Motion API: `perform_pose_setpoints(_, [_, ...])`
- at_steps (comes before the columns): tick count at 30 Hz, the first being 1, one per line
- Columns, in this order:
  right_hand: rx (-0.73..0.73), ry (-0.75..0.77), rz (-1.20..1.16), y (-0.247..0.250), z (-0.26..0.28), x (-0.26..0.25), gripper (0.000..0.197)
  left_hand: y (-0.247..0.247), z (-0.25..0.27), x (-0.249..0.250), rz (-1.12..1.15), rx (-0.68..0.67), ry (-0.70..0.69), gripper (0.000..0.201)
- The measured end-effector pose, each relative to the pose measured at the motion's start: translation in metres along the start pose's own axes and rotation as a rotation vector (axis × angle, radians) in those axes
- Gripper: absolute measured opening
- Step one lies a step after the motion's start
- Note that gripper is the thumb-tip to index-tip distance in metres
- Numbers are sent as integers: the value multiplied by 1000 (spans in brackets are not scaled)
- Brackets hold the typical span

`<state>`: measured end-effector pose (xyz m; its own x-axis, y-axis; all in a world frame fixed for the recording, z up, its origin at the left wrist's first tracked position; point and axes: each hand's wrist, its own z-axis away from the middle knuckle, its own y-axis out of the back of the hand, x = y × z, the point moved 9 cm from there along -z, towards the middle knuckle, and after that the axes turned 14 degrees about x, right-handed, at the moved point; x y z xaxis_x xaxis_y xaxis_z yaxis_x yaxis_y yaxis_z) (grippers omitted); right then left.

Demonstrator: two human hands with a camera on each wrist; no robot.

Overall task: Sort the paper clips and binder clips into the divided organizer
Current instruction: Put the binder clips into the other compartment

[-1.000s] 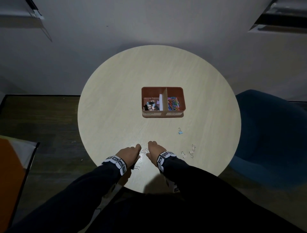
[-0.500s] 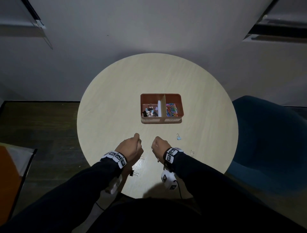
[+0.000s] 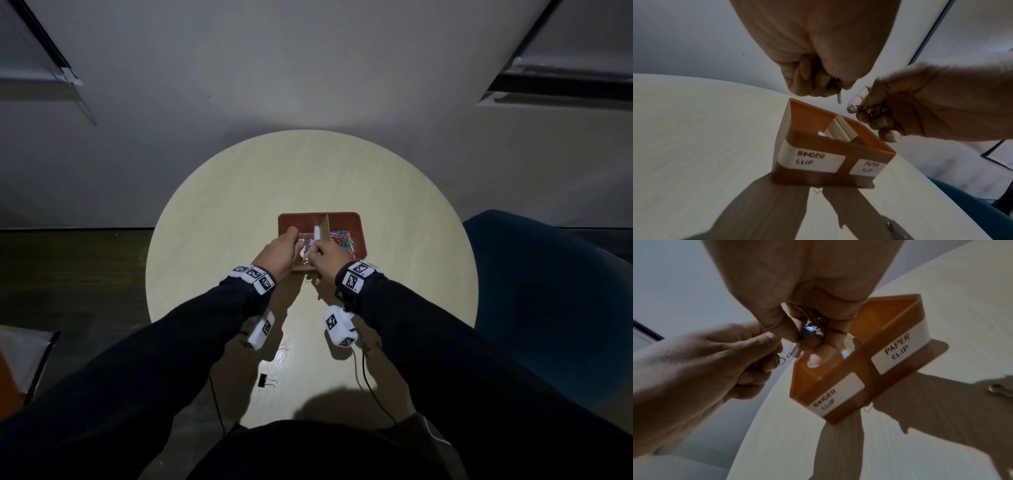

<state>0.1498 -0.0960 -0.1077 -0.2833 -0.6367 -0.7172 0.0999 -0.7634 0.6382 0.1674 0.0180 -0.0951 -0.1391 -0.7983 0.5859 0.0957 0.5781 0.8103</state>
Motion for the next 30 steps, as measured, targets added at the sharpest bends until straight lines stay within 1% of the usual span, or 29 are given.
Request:
perform_pose_setpoints(3, [52, 45, 26, 12, -20, -13, 21, -1, -20, -1, -7, 2, 17, 18])
perform_pose_setpoints(7, [75, 48, 105, 16, -37, -18, 18, -6, -39, -8, -62, 2, 73, 20])
perform_pose_setpoints(10, [22, 48, 201, 5, -45, -22, 16, -16, -52, -16, -129, -21, 102, 22])
perform_pose_setpoints(13, [-55, 60, 310, -9, -50, -25, 15, -24, -60, -22, -206, -75, 113, 25])
perform_pose_setpoints(16, [-108, 85, 406, -17, -49, -26, 21, -30, -63, -25, -265, -129, 129, 33])
perform_pose_setpoints(18, [-138, 117, 445, -20, -48, -27, 18, -33, -63, -25, -282, -139, 126, 34])
perform_pose_setpoints(22, [-193, 186, 514, -27, -43, -28, 18, -33, -63, -24, -297, -120, 110, 32])
perform_pose_setpoints(23, [-197, 179, 514, -28, -43, -25, 21, -33, -64, -23, -300, -114, 106, 31])
perform_pose_setpoints(25, [-212, 169, 525, -33, -41, -18, 17, -34, -63, -22, -279, -109, 109, 30])
perform_pose_setpoints(27, [-206, 154, 538, -35, -40, -13, 31, -37, -63, -20, -259, -113, 109, 28])
perform_pose_setpoints(28, [-205, 153, 534, -35, -39, -12, 33, -39, -62, -19, -262, -123, 110, 27])
perform_pose_setpoints(30, [-192, 155, 527, -33, -38, -12, 33, -43, -59, -21, -280, -148, 122, 28])
